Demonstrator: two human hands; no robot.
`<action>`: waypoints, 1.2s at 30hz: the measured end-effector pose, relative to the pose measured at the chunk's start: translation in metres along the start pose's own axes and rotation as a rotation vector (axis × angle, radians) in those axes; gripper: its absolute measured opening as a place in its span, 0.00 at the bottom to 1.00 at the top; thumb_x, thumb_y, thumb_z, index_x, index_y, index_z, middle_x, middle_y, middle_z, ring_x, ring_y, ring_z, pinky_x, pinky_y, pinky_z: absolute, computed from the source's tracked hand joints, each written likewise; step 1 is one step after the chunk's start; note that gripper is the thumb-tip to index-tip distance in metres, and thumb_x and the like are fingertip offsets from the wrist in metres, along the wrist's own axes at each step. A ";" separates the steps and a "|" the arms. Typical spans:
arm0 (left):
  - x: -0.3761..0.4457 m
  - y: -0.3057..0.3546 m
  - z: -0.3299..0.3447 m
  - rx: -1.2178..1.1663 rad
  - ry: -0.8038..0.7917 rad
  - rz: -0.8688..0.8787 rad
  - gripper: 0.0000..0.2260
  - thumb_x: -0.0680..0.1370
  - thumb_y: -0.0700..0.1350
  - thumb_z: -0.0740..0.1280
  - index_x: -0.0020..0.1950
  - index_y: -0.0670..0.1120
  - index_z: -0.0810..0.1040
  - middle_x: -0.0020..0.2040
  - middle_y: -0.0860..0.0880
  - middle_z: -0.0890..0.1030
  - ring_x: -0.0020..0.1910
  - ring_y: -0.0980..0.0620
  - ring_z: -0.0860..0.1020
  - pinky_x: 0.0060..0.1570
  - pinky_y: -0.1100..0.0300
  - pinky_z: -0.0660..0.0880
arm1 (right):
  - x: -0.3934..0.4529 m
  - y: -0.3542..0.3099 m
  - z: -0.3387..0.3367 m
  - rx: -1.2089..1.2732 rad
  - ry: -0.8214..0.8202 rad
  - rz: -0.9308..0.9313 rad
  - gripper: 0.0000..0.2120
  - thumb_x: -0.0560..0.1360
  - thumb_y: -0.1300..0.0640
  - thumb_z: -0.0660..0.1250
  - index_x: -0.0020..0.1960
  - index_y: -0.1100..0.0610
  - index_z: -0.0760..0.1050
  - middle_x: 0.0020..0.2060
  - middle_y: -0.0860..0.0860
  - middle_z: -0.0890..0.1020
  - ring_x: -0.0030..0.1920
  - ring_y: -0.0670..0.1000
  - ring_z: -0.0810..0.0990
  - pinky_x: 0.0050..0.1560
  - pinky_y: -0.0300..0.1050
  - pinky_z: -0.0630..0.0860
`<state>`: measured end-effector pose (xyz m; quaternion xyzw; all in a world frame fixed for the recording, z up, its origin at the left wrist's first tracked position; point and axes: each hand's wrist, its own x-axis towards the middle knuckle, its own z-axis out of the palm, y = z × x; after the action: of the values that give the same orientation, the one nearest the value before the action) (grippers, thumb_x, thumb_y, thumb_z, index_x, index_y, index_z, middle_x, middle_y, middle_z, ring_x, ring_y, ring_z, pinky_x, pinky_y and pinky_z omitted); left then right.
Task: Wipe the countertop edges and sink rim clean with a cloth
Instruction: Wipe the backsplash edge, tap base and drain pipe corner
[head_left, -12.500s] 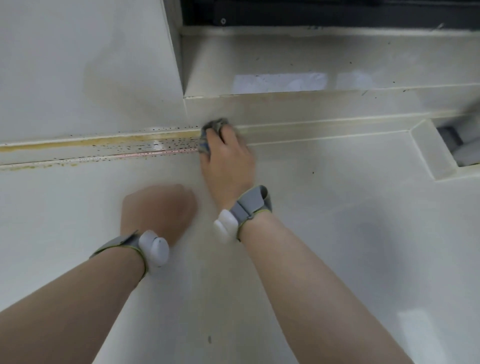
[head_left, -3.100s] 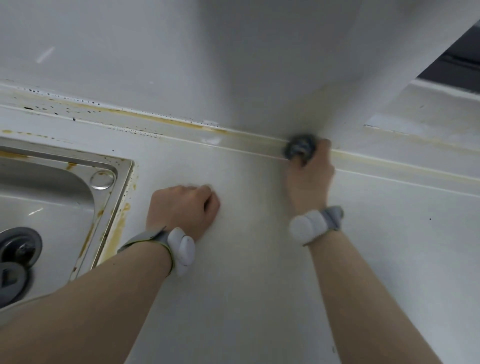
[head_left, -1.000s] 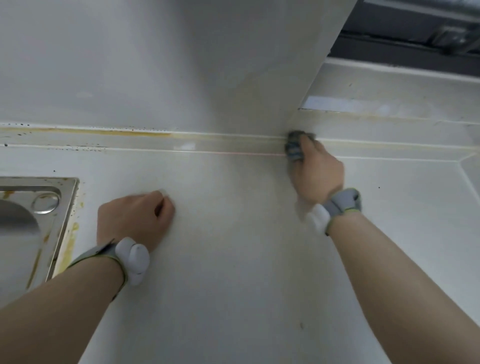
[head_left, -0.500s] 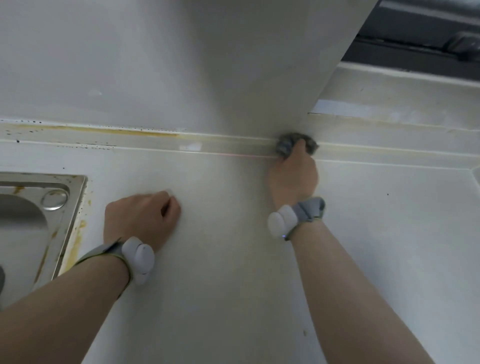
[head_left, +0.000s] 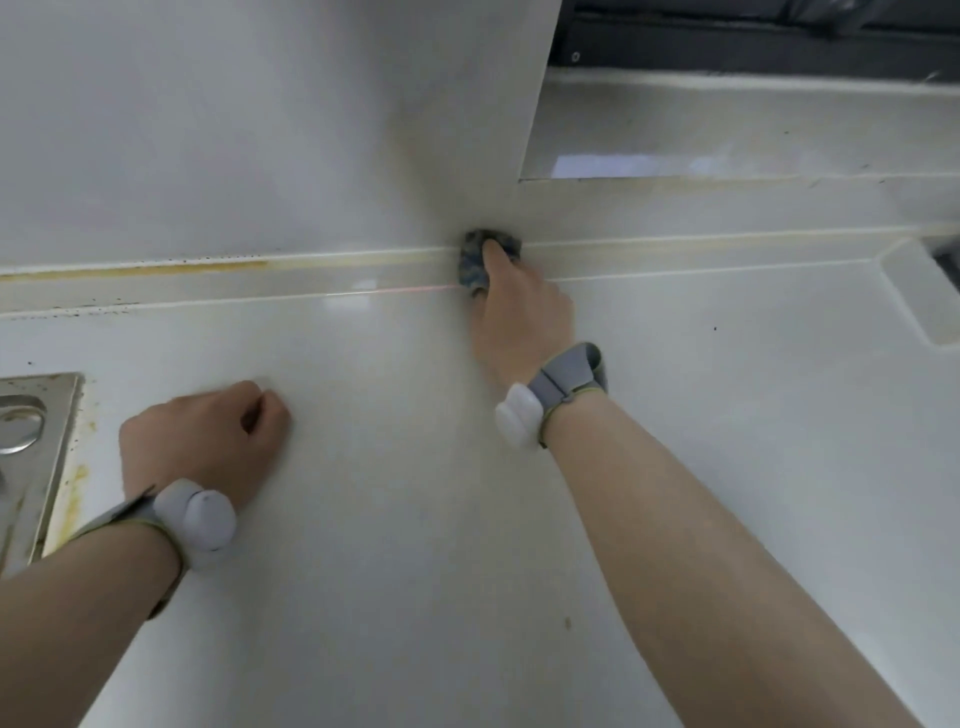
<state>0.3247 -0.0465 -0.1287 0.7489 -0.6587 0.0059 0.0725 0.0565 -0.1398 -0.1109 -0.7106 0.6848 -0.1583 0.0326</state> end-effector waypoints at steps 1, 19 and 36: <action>0.000 0.001 -0.001 0.000 -0.009 -0.004 0.20 0.79 0.55 0.61 0.30 0.45 0.66 0.23 0.53 0.68 0.25 0.46 0.66 0.31 0.61 0.63 | -0.001 0.013 -0.002 -0.018 0.039 0.034 0.23 0.77 0.54 0.59 0.71 0.52 0.65 0.57 0.55 0.79 0.51 0.62 0.79 0.42 0.50 0.72; 0.000 -0.005 0.004 -0.019 0.019 0.033 0.21 0.79 0.56 0.58 0.31 0.45 0.66 0.23 0.52 0.70 0.23 0.50 0.69 0.29 0.63 0.61 | 0.019 0.049 -0.011 0.379 0.480 0.857 0.23 0.76 0.62 0.56 0.71 0.54 0.68 0.61 0.59 0.78 0.60 0.62 0.74 0.56 0.46 0.63; 0.000 -0.010 0.004 -0.017 -0.010 0.088 0.18 0.75 0.53 0.63 0.30 0.45 0.66 0.23 0.52 0.68 0.24 0.46 0.70 0.28 0.63 0.62 | -0.001 -0.155 0.039 0.170 -0.037 -0.197 0.16 0.72 0.52 0.63 0.60 0.47 0.75 0.50 0.51 0.81 0.48 0.57 0.79 0.38 0.44 0.68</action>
<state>0.3346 -0.0462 -0.1338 0.7185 -0.6914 -0.0002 0.0750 0.2163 -0.1366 -0.1076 -0.7721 0.5949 -0.2050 0.0894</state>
